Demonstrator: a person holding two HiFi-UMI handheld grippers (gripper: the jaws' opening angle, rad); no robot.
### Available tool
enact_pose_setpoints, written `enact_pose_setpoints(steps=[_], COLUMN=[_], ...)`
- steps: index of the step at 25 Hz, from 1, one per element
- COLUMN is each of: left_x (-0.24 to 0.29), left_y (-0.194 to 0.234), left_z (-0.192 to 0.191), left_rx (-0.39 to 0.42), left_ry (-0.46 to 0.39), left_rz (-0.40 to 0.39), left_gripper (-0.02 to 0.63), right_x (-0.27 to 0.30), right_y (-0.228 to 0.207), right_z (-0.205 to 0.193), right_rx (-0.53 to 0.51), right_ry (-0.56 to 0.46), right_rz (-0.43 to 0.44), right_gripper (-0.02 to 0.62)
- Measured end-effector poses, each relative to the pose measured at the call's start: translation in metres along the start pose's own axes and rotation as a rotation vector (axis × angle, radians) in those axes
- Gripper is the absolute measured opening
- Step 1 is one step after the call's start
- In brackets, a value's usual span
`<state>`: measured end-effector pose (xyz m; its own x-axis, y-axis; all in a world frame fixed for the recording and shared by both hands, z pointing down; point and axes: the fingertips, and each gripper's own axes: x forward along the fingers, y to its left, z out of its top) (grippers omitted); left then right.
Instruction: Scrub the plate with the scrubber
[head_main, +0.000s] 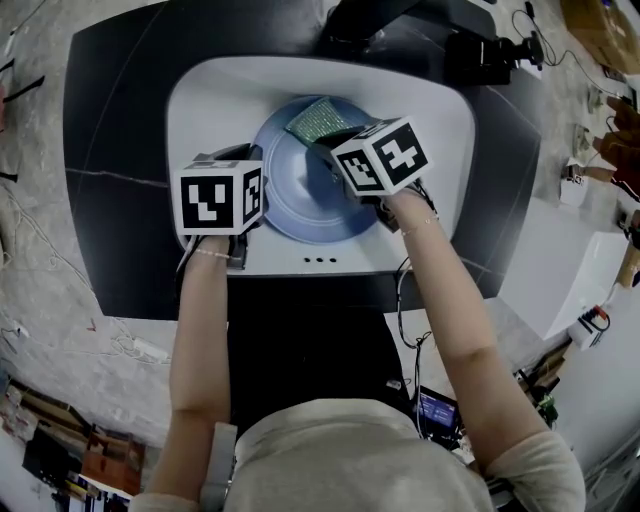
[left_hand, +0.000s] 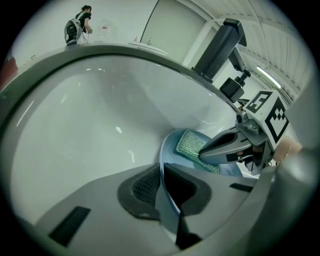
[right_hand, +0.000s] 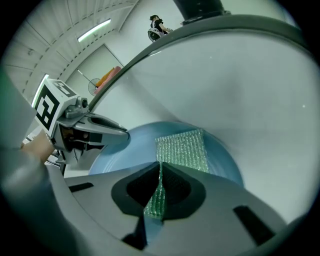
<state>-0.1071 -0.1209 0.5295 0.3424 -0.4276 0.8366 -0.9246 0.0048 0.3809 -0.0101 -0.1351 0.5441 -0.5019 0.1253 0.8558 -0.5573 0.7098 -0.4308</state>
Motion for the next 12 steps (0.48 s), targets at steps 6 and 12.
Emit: enact_pose_setpoints(steps=[6,12], left_x=[0.000,-0.003], left_y=[0.000,0.000], left_z=[0.000,0.003], left_rx=[0.020,0.037], left_ry=[-0.003,-0.017], left_rz=[0.006,0.018], left_gripper=[0.038,0.037], right_x=[-0.017,-0.025], right_y=[-0.017,-0.005], right_z=[-0.026,-0.045], right_rx=[0.050,0.099], right_ry=[0.054,0.067], right_rz=[-0.011,0.026], right_gripper=[0.029,0.029])
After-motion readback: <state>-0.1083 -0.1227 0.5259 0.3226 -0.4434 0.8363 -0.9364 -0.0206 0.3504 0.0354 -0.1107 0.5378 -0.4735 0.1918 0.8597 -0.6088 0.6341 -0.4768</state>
